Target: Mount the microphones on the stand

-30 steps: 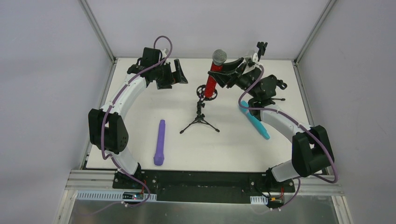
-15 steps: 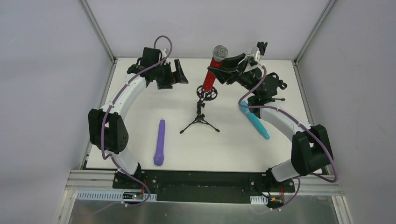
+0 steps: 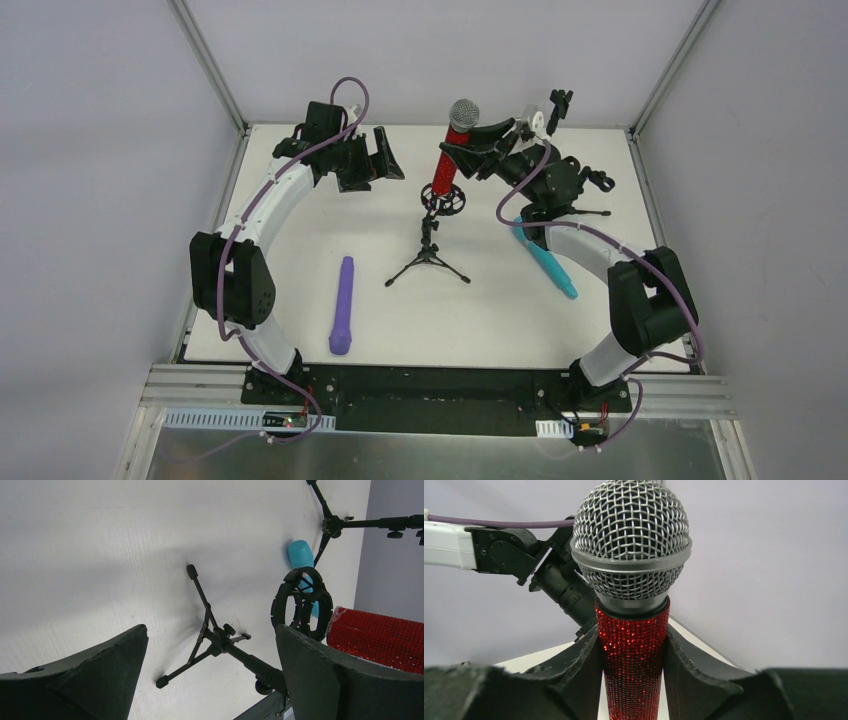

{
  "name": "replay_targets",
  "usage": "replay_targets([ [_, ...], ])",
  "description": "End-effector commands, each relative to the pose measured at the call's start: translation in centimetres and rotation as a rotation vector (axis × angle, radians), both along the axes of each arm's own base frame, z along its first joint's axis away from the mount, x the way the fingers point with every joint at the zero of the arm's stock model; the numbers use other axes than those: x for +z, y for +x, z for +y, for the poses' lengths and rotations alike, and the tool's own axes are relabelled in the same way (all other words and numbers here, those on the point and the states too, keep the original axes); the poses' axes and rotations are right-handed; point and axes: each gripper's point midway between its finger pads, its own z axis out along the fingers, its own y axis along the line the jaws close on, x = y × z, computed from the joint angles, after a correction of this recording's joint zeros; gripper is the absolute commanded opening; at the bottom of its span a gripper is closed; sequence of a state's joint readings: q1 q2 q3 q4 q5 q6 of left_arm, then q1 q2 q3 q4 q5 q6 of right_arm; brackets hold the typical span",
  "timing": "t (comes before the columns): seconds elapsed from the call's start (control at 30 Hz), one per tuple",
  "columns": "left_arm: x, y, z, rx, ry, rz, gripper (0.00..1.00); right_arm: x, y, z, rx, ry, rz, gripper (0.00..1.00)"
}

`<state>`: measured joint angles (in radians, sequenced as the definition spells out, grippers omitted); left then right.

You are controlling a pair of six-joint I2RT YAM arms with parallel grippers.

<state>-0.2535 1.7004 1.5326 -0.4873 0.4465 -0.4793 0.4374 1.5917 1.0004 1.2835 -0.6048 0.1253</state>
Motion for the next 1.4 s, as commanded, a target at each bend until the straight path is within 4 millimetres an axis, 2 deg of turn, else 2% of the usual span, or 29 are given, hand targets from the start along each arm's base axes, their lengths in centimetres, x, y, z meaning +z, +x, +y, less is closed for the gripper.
replay_targets([
  [0.0, 1.5, 0.6, -0.1, -0.003, -0.032, -0.022, 0.99, 2.0, -0.4, -0.4, -0.027, 0.058, -0.097, 0.0],
  [0.37, 1.2, 0.6, -0.3, -0.008, -0.038, -0.01, 0.99, 0.2, 0.2, -1.0, -0.065, 0.041, -0.074, 0.0],
  [0.57, 1.2, 0.6, -0.3, -0.01, -0.04, -0.008, 0.99, -0.2, 0.3, -1.3, -0.072, 0.038, -0.066, 0.0],
  [1.37, 1.7, 0.5, -0.5, -0.016, -0.055, -0.011, 0.98, -3.7, 0.6, -0.8, -0.061, -0.048, -0.01, 0.0],
])
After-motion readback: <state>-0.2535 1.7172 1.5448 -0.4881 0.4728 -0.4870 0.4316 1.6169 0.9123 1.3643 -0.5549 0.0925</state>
